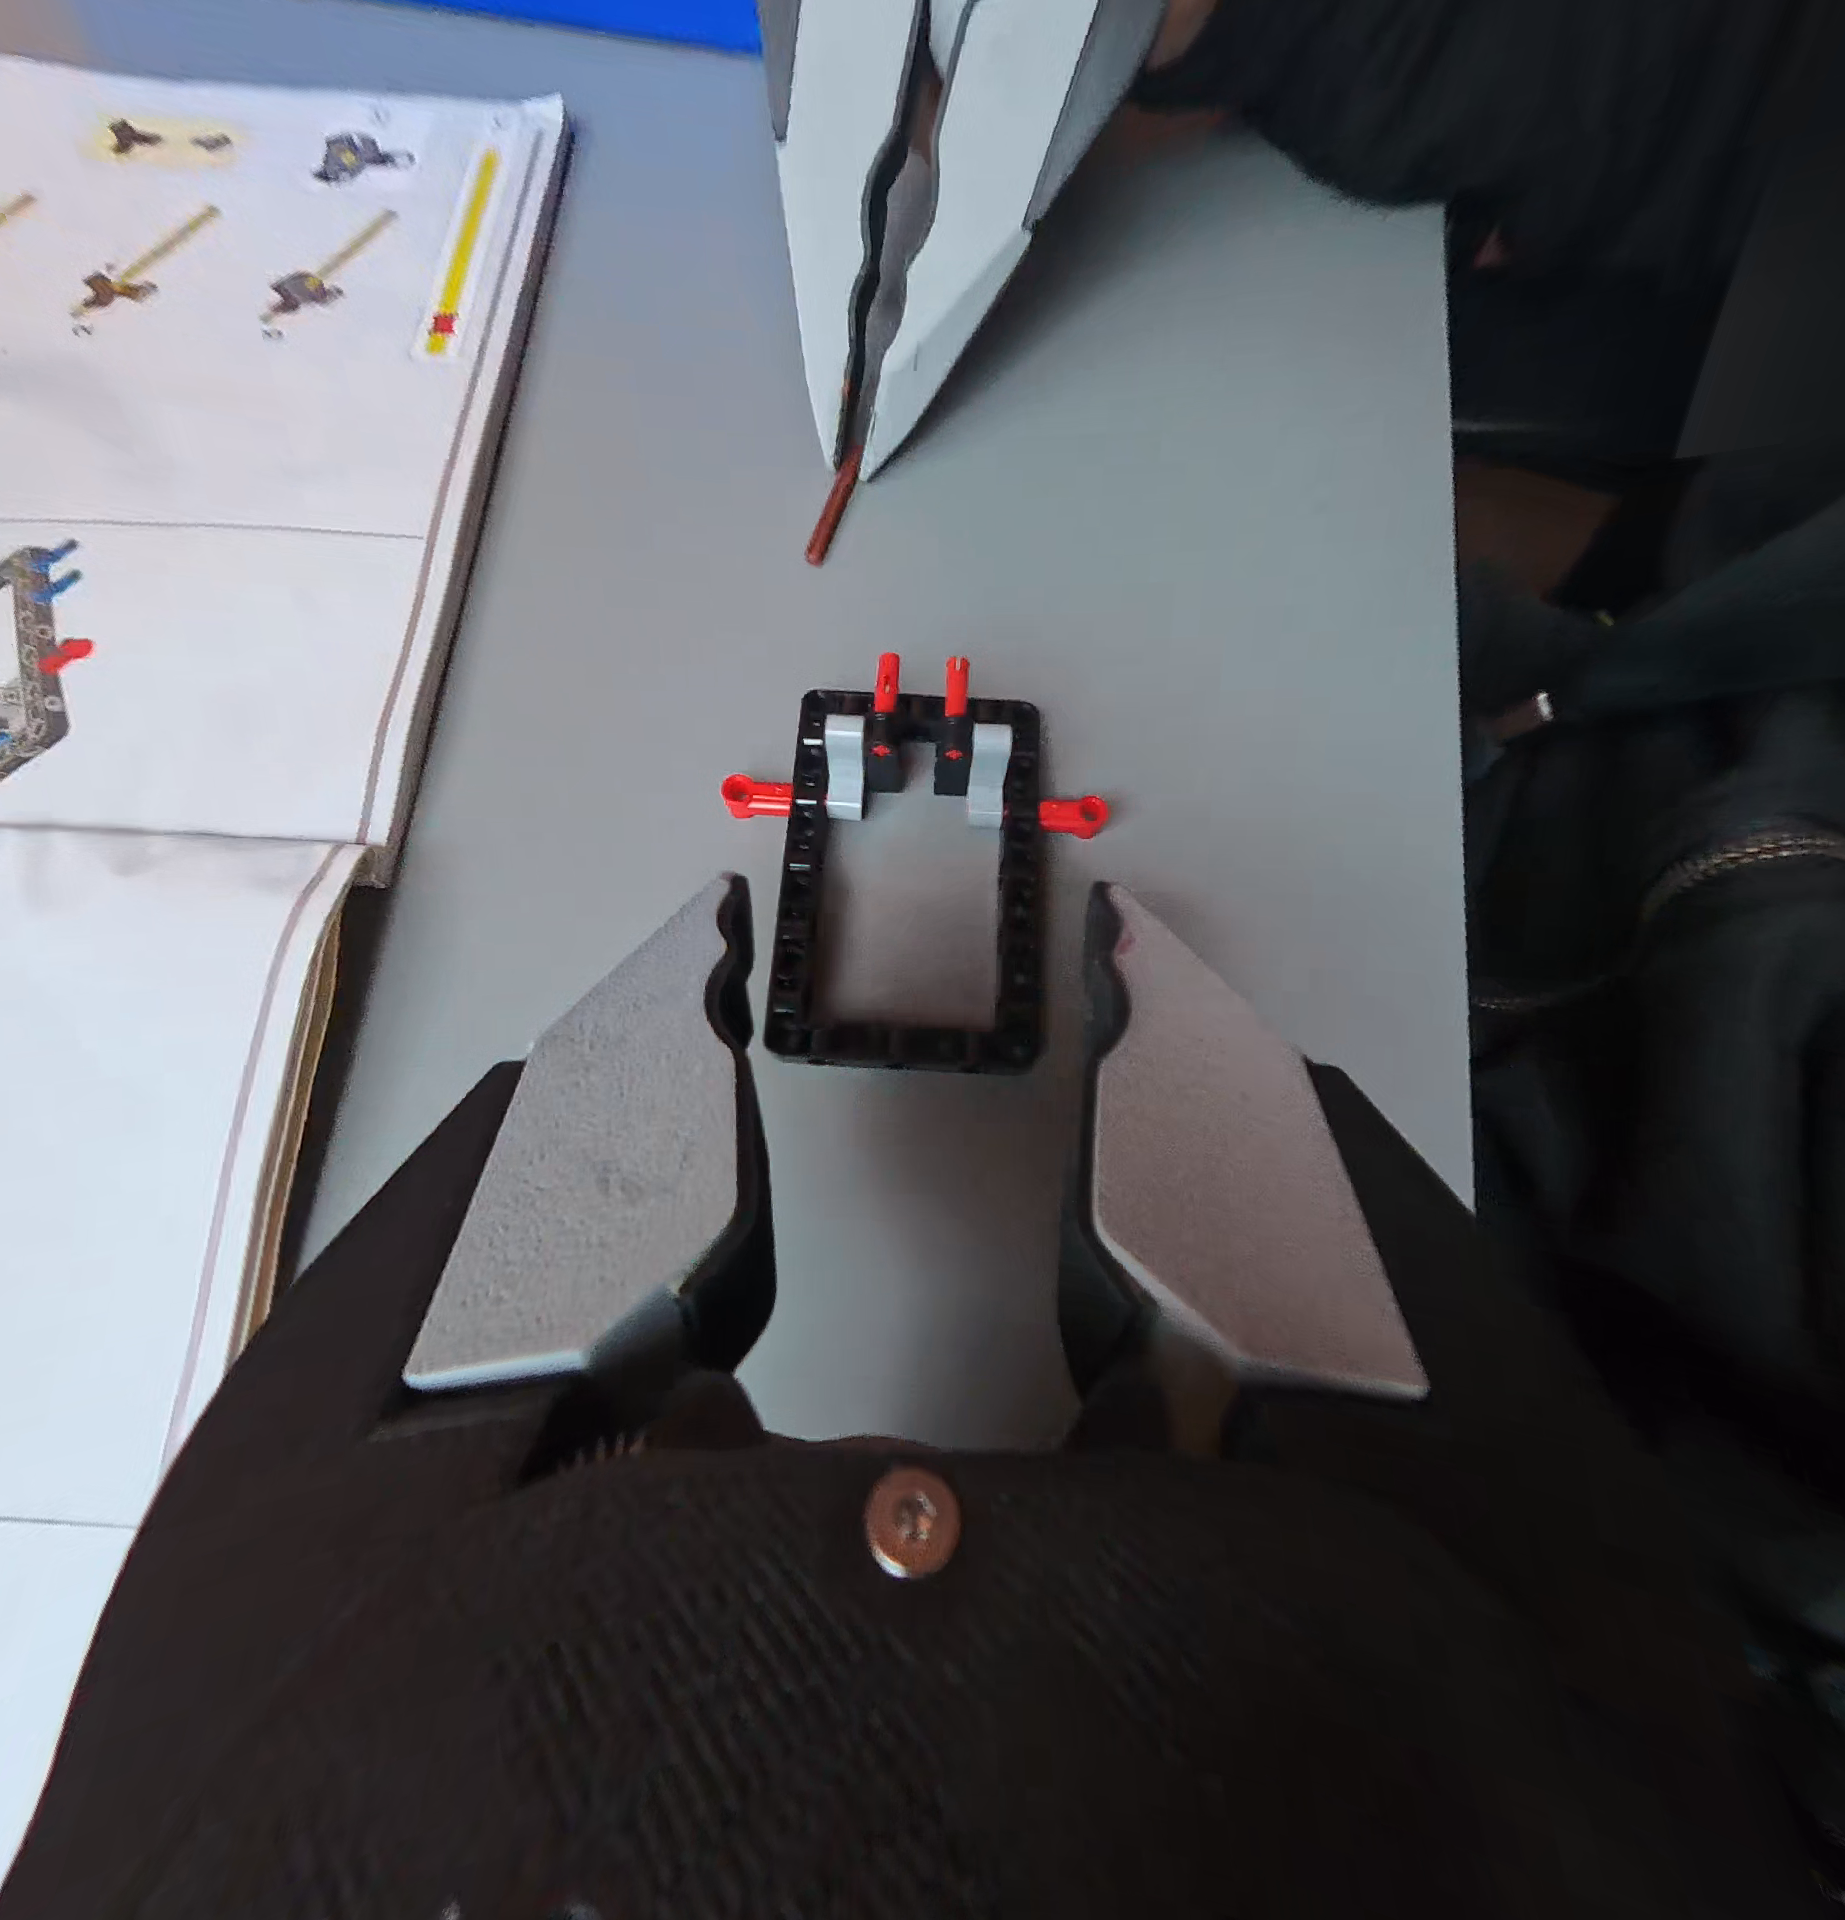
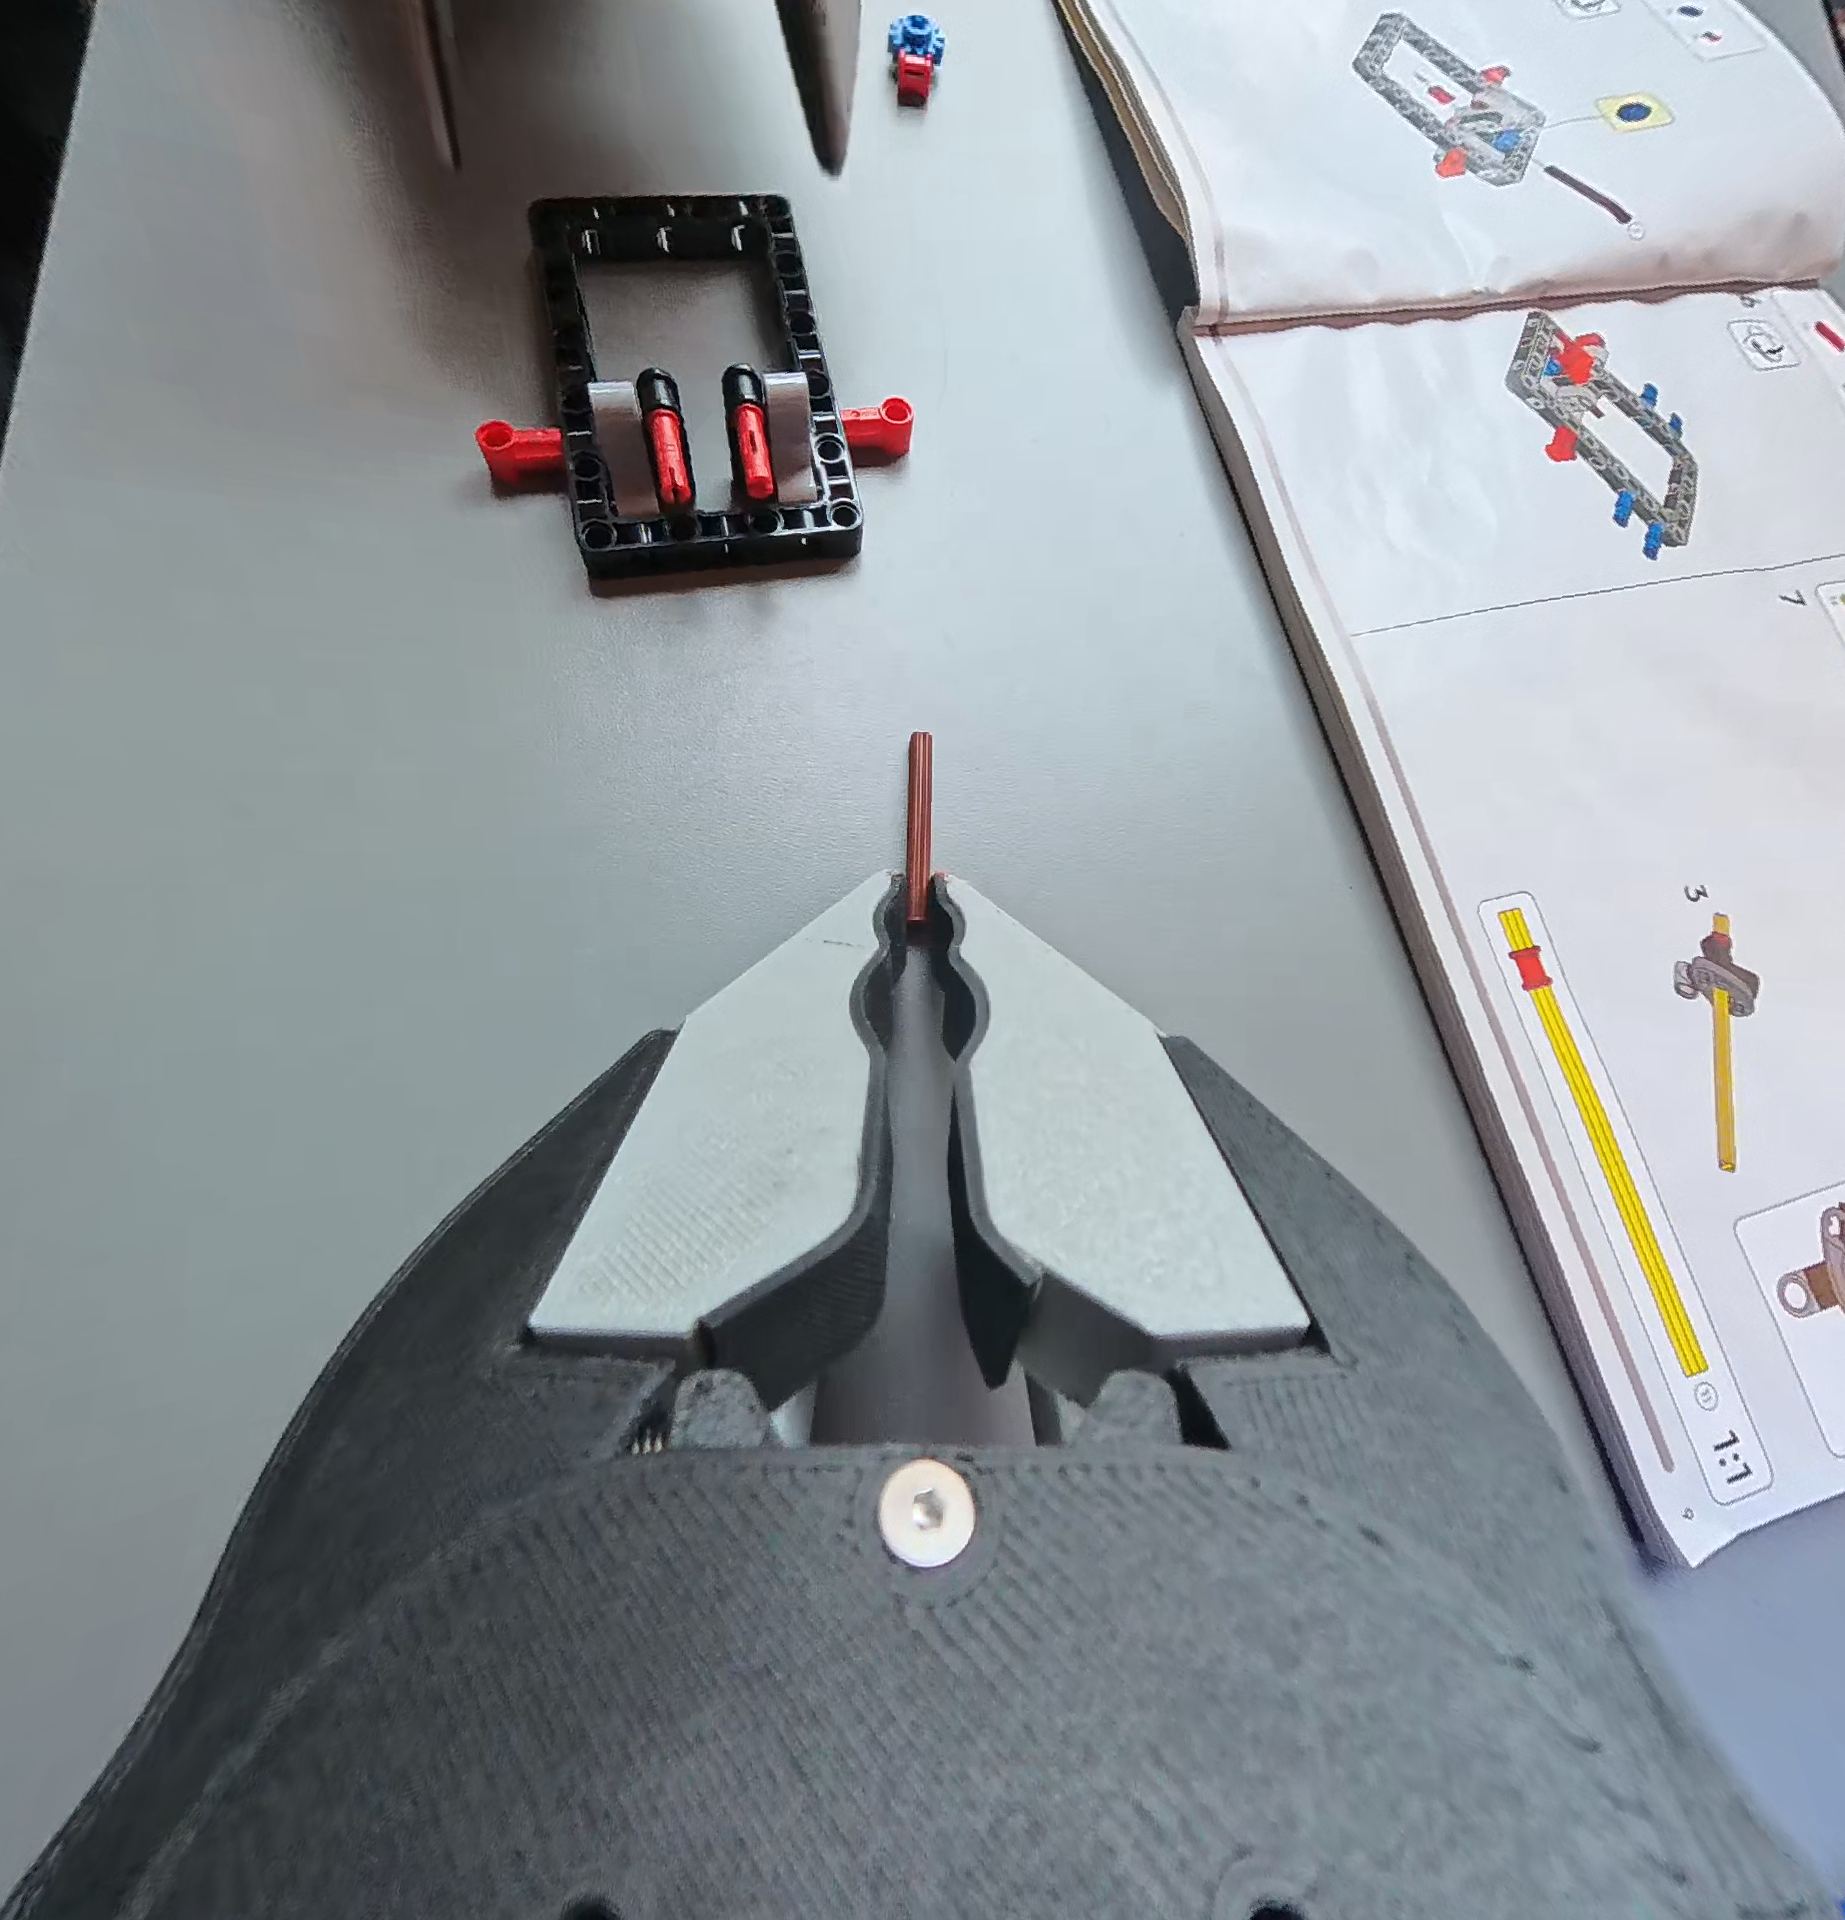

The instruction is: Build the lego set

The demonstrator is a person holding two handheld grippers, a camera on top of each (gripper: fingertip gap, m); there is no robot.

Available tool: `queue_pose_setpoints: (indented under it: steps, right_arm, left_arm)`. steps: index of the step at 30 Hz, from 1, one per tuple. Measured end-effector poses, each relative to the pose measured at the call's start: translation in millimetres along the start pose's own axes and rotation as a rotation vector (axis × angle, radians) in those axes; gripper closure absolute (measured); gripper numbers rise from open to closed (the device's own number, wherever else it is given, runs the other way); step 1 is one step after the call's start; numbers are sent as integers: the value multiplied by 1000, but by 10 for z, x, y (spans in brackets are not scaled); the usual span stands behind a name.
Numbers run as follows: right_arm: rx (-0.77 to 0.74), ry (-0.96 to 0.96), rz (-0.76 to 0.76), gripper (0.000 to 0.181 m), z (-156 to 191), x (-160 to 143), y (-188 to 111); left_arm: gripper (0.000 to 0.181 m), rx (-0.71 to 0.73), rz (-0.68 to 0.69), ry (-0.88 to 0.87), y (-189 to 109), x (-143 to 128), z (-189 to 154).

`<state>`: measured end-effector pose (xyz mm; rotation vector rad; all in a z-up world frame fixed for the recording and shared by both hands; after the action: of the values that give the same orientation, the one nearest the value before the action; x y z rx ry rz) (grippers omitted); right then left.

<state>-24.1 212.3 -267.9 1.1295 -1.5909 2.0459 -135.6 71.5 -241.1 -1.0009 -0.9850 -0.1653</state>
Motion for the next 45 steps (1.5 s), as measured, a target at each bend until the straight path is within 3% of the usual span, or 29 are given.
queue_pose_setpoints:
  steps: [5,8,10,29,42,45]
  right_arm:
    - [37,-51,-6,181,96,12,5]
    - [74,-64,-34,181,185,57,3]
    - [103,-56,-49,181,241,88,2]
    - [192,18,36,181,329,149,178]
    - [144,-16,22,181,258,93,108]
    - [139,-39,9,170,275,105,104]
  left_arm:
    - [107,19,184,35,166,-153,0]
    - [113,-8,202,27,172,-142,-23]
    - [123,-35,199,18,178,-134,-49]
    - [123,-31,129,32,194,-143,-18]
    - [123,-12,146,96,218,-71,-13]
    - [124,19,114,136,195,-12,-16]
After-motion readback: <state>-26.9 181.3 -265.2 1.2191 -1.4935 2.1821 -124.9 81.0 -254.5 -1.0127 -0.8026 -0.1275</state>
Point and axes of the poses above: each gripper's, where its closed fingertips meet, y out along the fingers, x out of its top, z = x × y across the jaws, the point moved 4 cm from there along -y, back along the fingers, and after that the axes turned 15 degrees about y, right-handed, at the moved point
